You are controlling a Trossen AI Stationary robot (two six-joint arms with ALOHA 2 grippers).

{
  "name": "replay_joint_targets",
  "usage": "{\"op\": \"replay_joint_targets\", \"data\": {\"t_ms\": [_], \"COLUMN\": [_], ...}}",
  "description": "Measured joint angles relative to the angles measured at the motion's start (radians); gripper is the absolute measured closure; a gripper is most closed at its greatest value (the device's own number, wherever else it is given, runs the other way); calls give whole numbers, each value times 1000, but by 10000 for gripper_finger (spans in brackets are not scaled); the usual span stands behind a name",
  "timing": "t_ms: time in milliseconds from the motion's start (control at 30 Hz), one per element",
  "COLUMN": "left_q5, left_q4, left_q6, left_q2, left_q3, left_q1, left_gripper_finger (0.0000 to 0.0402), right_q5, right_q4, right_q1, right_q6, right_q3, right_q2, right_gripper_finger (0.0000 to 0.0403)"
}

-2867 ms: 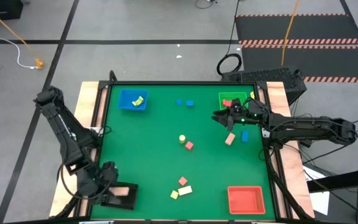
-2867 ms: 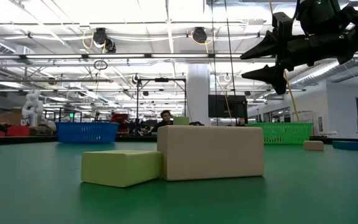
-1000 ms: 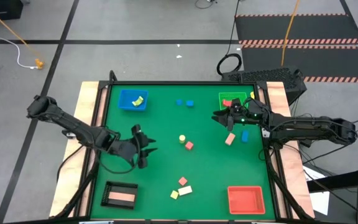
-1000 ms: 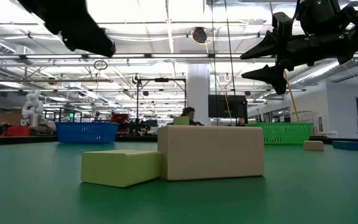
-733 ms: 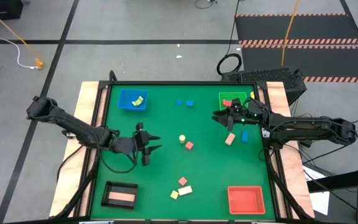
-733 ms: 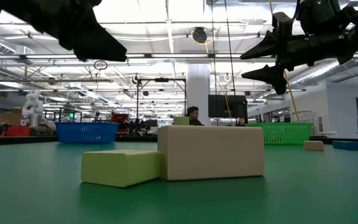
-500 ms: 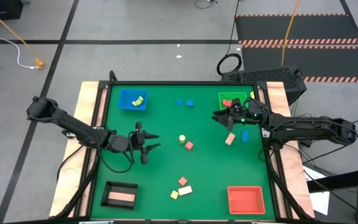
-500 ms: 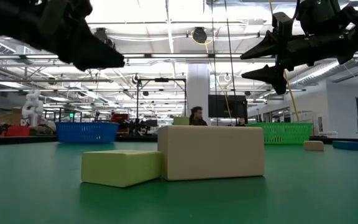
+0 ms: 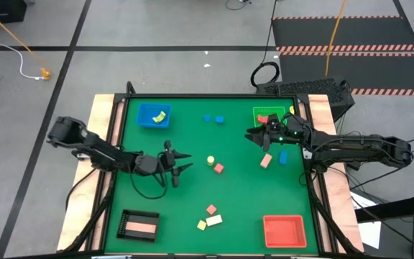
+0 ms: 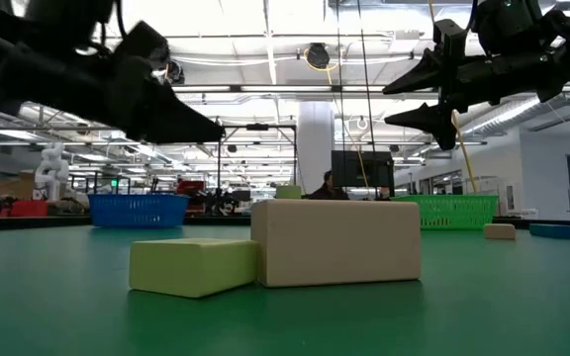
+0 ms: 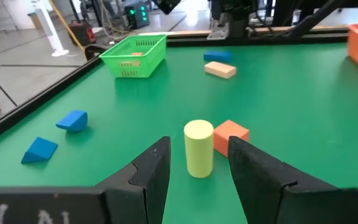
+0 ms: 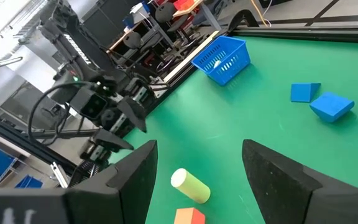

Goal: Sort & place blocks by color
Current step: Put the top green block into the blue bin

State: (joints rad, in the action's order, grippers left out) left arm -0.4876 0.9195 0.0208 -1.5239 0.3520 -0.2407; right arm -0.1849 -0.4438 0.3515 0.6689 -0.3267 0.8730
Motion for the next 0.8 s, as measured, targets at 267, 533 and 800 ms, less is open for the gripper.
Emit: {"op": "replay_joint_targets", "data": {"t_ms": [267, 533, 800], "left_q5": [0, 45, 83], "left_q4": [28, 25, 17], "left_q6": [39, 137, 64], "left_q2": [-190, -297, -309], "left_q3": [140, 239, 249], "left_q1": [96, 151, 139], "left_gripper_finger": [238, 166, 93], "right_q5": [0, 0, 0], "right_q4": [0, 1, 0], "right_q1": [0, 0, 0], "right_q6": [0, 0, 0], "right_q3": [0, 0, 0], "right_q2": [0, 0, 0], "right_gripper_finger": [176, 176, 176]}}
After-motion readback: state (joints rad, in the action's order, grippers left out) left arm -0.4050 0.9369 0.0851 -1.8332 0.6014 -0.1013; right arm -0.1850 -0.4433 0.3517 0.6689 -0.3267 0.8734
